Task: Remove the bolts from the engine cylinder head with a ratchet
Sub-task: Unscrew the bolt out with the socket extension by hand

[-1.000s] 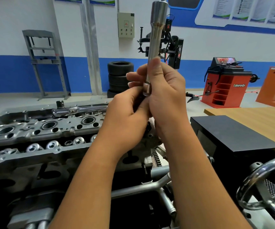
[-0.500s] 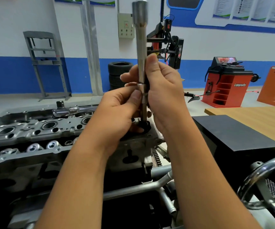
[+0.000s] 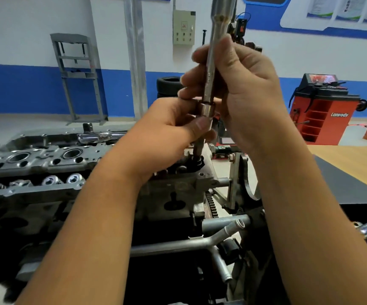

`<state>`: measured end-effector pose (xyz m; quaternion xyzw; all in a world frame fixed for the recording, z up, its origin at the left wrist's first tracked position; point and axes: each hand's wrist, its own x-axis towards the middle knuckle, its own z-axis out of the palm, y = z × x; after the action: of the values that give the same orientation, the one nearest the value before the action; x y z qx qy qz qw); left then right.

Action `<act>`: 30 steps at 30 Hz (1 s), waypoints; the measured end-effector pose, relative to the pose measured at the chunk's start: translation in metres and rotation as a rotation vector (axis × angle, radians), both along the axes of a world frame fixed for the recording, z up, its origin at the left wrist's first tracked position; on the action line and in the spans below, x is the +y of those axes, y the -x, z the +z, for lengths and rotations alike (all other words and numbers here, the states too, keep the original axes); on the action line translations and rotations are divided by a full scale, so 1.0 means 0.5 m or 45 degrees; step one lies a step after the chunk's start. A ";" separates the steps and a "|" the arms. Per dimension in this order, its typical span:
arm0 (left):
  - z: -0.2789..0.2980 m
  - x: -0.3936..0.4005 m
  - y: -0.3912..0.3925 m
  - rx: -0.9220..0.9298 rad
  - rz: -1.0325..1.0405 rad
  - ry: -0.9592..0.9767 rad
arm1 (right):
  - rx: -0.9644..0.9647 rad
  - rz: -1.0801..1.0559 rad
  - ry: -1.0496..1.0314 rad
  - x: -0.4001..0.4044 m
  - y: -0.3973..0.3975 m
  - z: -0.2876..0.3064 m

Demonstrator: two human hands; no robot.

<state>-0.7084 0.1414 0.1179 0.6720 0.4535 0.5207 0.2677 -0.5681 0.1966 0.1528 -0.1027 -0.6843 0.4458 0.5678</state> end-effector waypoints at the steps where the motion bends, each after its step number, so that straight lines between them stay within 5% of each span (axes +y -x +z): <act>1: 0.001 0.003 -0.002 0.004 0.017 -0.014 | 0.028 0.008 0.045 0.000 0.004 -0.002; 12: -0.032 0.018 0.006 -0.293 -0.088 -0.081 | 0.081 0.026 0.056 0.006 0.025 -0.013; 18: -0.036 0.024 0.002 -0.214 0.169 -0.227 | 0.203 -0.040 0.091 0.005 0.027 -0.013; 23: -0.038 0.023 0.001 -0.296 -0.060 -0.124 | 0.214 -0.095 0.016 0.007 0.040 -0.013; 30: -0.037 0.018 -0.005 -0.215 0.164 -0.299 | 0.294 -0.071 0.060 -0.009 0.056 -0.017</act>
<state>-0.7061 0.1507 0.0993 0.6221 0.4076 0.6407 0.1906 -0.5960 0.1920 0.1445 -0.0828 -0.6005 0.4547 0.6525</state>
